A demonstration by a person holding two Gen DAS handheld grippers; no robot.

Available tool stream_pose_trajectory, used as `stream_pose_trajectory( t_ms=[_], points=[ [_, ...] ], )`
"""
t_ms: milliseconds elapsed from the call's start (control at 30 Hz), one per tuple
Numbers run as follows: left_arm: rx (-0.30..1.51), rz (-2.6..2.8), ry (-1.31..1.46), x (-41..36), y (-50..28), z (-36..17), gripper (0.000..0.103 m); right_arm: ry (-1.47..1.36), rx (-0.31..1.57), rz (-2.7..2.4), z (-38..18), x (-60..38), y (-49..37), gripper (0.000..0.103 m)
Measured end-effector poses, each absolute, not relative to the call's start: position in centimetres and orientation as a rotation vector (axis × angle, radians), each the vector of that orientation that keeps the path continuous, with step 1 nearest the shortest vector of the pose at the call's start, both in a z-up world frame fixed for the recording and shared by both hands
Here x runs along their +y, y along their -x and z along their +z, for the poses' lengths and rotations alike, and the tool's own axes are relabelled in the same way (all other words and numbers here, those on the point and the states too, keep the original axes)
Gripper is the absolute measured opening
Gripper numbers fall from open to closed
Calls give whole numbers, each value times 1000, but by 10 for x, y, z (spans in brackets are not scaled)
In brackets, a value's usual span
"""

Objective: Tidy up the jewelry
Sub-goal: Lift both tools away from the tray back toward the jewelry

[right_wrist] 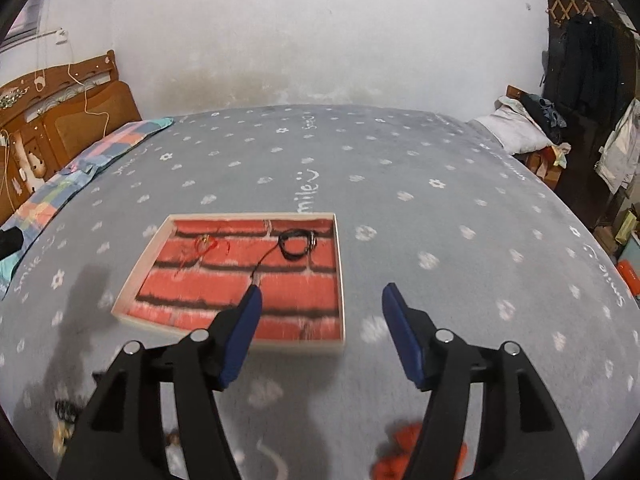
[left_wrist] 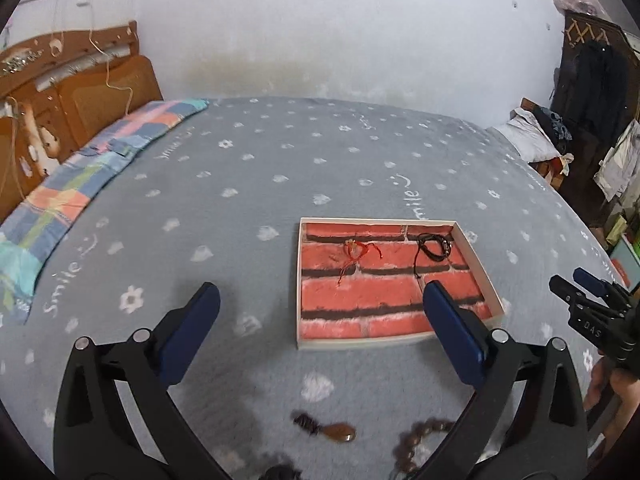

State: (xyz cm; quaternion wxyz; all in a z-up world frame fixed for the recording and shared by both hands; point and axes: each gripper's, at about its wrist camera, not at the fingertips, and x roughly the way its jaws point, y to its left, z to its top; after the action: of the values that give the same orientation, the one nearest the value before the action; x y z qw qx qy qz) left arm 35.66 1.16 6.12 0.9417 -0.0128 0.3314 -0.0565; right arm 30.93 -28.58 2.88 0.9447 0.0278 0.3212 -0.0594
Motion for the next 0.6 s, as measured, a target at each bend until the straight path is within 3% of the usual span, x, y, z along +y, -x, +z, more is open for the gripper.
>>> stream_pose_trajectory(
  t_ms=[600],
  points=[
    [673, -103, 49, 28, -216, 1, 98, -73, 684, -147, -33, -262, -179, 65]
  ],
)
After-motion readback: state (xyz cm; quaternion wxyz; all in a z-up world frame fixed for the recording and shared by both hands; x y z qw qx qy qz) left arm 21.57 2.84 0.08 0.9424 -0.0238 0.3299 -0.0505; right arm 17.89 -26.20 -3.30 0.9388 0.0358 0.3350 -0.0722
